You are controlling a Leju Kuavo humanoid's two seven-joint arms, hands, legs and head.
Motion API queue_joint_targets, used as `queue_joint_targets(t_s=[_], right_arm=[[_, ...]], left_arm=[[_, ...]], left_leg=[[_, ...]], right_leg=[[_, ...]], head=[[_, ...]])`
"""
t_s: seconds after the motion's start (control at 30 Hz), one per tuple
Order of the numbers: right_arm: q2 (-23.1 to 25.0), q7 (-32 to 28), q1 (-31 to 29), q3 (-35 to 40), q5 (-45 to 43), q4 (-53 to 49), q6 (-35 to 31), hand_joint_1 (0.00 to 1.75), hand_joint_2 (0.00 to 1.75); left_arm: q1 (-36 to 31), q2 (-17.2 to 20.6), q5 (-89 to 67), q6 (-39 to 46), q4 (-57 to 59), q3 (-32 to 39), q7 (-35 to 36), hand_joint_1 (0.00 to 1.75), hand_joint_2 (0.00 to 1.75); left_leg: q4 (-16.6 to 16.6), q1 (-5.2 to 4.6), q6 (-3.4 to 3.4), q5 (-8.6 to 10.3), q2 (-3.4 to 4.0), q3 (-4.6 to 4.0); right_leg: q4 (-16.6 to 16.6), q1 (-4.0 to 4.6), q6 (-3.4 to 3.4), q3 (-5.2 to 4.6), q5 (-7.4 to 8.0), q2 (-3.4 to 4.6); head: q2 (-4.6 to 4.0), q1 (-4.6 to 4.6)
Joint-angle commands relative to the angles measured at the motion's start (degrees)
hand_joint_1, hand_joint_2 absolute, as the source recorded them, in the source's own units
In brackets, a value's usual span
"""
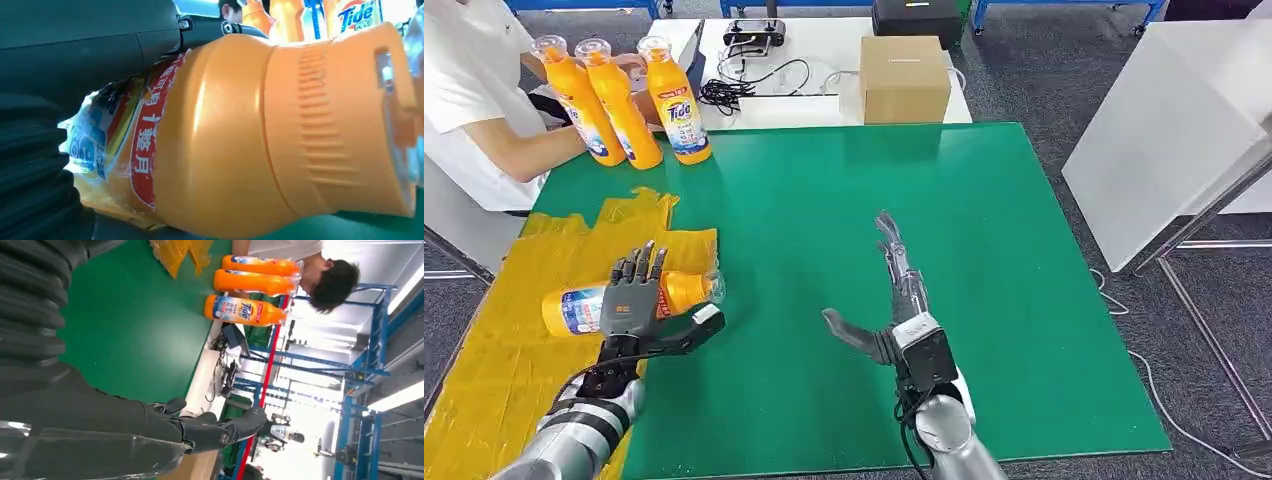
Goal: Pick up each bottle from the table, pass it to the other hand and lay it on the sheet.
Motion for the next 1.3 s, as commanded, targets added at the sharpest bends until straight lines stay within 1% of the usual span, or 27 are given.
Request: queue_joint_targets(t_s=[0.03,0.1,0.13,0.3,0.37,0.4,0.5,0.53,0.57,0.6,0.63,0.73,0.8,0.9,0.93,0.97,1.0,1.03,1.17,1.2,1.23,1.3], right_arm=[[-1.5,0.1,-2.3,0.9,0.0,3.4,0.1,0.00,1.75],[-1.5,0.1,-2.3,0.9,0.0,3.4,0.1,0.00,1.75],[-1.6,0.3,-2.5,1.1,0.2,3.8,0.0,0.00,1.75],[-1.6,0.5,-2.3,0.9,0.4,4.6,-0.1,0.00,1.75],[-1.7,0.7,-1.8,0.6,0.6,4.6,-0.3,0.00,1.75],[-1.6,0.8,-1.4,0.4,0.8,4.5,-0.5,0.00,1.75],[-1.5,0.7,-0.3,-0.2,1.4,4.2,-1.0,0.00,1.75],[-1.5,0.7,0.1,-0.4,1.6,4.1,-1.1,0.00,1.75],[-1.2,1.0,1.3,-1.5,2.2,3.5,-2.5,0.00,1.75],[-1.2,0.9,2.1,-2.0,2.4,3.2,-2.8,0.00,1.75],[-1.1,0.9,2.5,-2.4,2.6,2.9,-3.0,0.00,1.75],[-0.7,0.8,3.0,-2.8,2.8,2.5,-3.2,0.00,1.75],[-0.5,0.9,3.0,-3.1,2.9,2.6,-3.2,0.00,1.75],[-0.4,0.9,3.0,-3.3,3.2,2.5,-3.1,0.00,1.75],[-0.3,1.0,3.1,-3.4,3.4,2.4,-3.0,0.00,1.75],[-0.6,1.0,3.2,-3.2,3.4,2.2,-3.1,0.00,1.75],[-0.9,1.1,3.7,-2.9,3.4,1.3,-3.1,0.00,1.75],[-0.7,1.2,3.3,-3.3,3.6,1.9,-3.1,0.00,1.75],[-0.4,1.2,3.5,-3.9,3.9,1.7,-2.9,0.00,1.75],[-0.3,1.2,3.6,-4.2,4.0,1.6,-2.8,0.00,1.75],[-0.2,1.1,3.9,-4.4,4.2,1.3,-2.7,0.00,1.75],[-0.2,1.1,3.9,-4.4,4.2,1.2,-2.7,0.00,1.75]], left_arm=[[0.7,-0.6,-0.2,-0.6,1.2,1.6,0.0,0.00,1.75],[0.7,-0.6,-0.2,-0.6,1.2,1.6,0.0,0.00,1.75],[1.5,-1.0,0.1,-0.6,-0.3,3.3,-1.0,0.00,1.75],[3.8,-2.5,-0.7,-0.6,-4.4,7.2,-3.5,0.00,1.75],[5.5,-3.4,-1.7,-0.6,-8.1,8.1,-4.3,0.00,1.75],[6.6,-3.9,-1.9,-0.6,-10.7,8.5,-4.9,0.00,0.00],[10.1,-5.9,-3.0,-0.6,-19.4,9.2,-6.1,0.00,0.00],[11.7,-6.3,-4.0,-0.6,-24.3,8.4,-5.6,0.00,0.00],[15.7,-10.3,0.3,-0.6,-38.0,12.4,-15.1,0.00,0.00],[16.7,-12.7,1.9,-0.6,-40.9,13.5,-18.0,0.00,0.00],[17.4,-14.3,2.4,-0.6,-43.0,14.3,-20.2,0.00,0.00],[18.1,-16.6,4.7,-0.6,-45.7,15.8,-24.2,0.00,0.00],[17.6,-17.8,7.2,-0.6,-45.1,18.0,-28.2,0.00,0.00],[16.5,-19.2,10.5,-0.6,-42.2,20.8,-33.8,0.00,0.00],[16.2,-19.2,11.3,-0.6,-40.5,21.0,-34.8,0.00,0.00],[16.0,-18.1,12.1,-0.6,-39.2,19.1,-33.5,0.00,0.00],[15.9,-17.0,11.9,-0.6,-39.1,16.1,-30.2,0.00,0.00],[15.9,-16.1,14.6,-0.6,-37.6,15.6,-31.5,0.00,0.00],[16.2,-16.3,17.5,-0.6,-38.7,15.1,-33.0,0.00,0.00],[16.2,-16.0,21.6,-0.6,-37.7,13.8,-33.6,0.00,0.00],[16.2,-14.7,26.8,-0.6,-36.9,10.8,-33.5,0.00,0.00],[16.4,-14.6,26.8,-0.6,-37.3,10.4,-33.2,0.00,0.00]], left_leg=[[-0.1,0.02,-0.03,-0.01,0.13,0.09],[-0.1,0.03,-0.03,-0.01,0.14,0.11],[-0.1,0.01,-0.03,-0.01,0.13,0.10],[-0.1,0.01,-0.03,-0.02,0.16,0.12],[-0.1,0.03,-0.03,-0.02,0.17,0.12],[-0.1,0.01,-0.02,-0.02,0.11,0.09],[-0.1,-0.01,-0.01,-0.01,0.05,0.03],[-0.1,0.01,-0.02,-0.04,0.07,0.07],[0.0,0.01,0.00,-0.02,0.01,-0.03],[0.0,0.05,0.00,-0.08,-0.03,-0.04],[0.1,0.04,0.02,-0.04,-0.15,-0.26],[0.1,0.01,0.02,-0.04,-0.12,-0.39],[0.1,0.01,0.00,-0.15,-0.03,-0.27],[0.0,-0.04,-0.02,-0.07,0.07,-0.33],[0.0,-0.05,-0.04,-0.07,0.01,-0.26],[0.0,-0.07,-0.03,-0.03,-0.02,-0.32],[0.0,-0.04,-0.04,-0.04,-0.03,-0.26],[0.0,-0.05,-0.02,-0.02,-0.06,-0.32],[0.0,-0.01,-0.02,-0.04,0.04,-0.30],[0.0,0.03,-0.03,-0.08,0.06,-0.22],[0.0,0.01,-0.01,-0.04,-0.01,-0.27],[0.0,0.01,-0.01,-0.03,-0.14,-0.26]], right_leg=[[-0.1,0.02,0.01,0.07,0.03,0.10],[-0.1,0.02,0.00,0.09,0.03,0.10],[-0.1,0.01,0.01,0.08,0.03,0.10],[-0.1,0.01,0.02,0.10,0.03,0.12],[-0.1,0.02,0.02,0.10,0.04,0.11],[-0.1,0.01,0.02,0.08,0.02,0.07],[-0.1,-0.01,0.02,0.03,0.01,0.02],[-0.1,0.02,0.03,0.07,0.00,0.04],[-0.1,0.01,0.02,-0.03,0.00,-0.02],[-0.1,0.05,0.04,0.02,-0.05,-0.08],[-0.1,0.04,0.05,-0.17,-0.04,-0.18],[0.0,0.00,0.04,-0.35,-0.05,-0.14],[-0.1,0.02,0.05,-0.18,-0.10,-0.06],[-0.1,-0.01,-0.01,-0.33,-0.01,0.05],[-0.1,-0.01,-0.02,-0.25,-0.04,-0.02],[-0.1,-0.03,-0.02,-0.31,-0.01,-0.05],[-0.1,0.00,-0.03,-0.24,-0.02,-0.07],[-0.1,-0.02,-0.02,-0.31,0.00,-0.08],[-0.1,0.01,0.01,-0.30,-0.01,-0.01],[-0.1,0.04,0.01,-0.22,-0.03,0.00],[-0.1,0.00,0.01,-0.27,-0.03,-0.06],[-0.1,-0.01,0.02,-0.21,-0.06,-0.19]], head=[[0.00,-0.02],[0.00,0.00],[0.00,-0.02],[0.00,-0.02],[0.00,-0.02],[0.00,0.00],[0.00,0.00],[0.00,-0.02],[0.00,-0.02],[0.00,0.00],[0.00,0.00],[0.00,0.00],[0.00,0.00],[0.00,0.00],[0.00,0.00],[0.00,-0.02],[0.00,-0.02],[0.00,-0.02],[0.00,-0.02],[0.00,-0.02],[0.00,-0.04],[0.00,-0.02]])
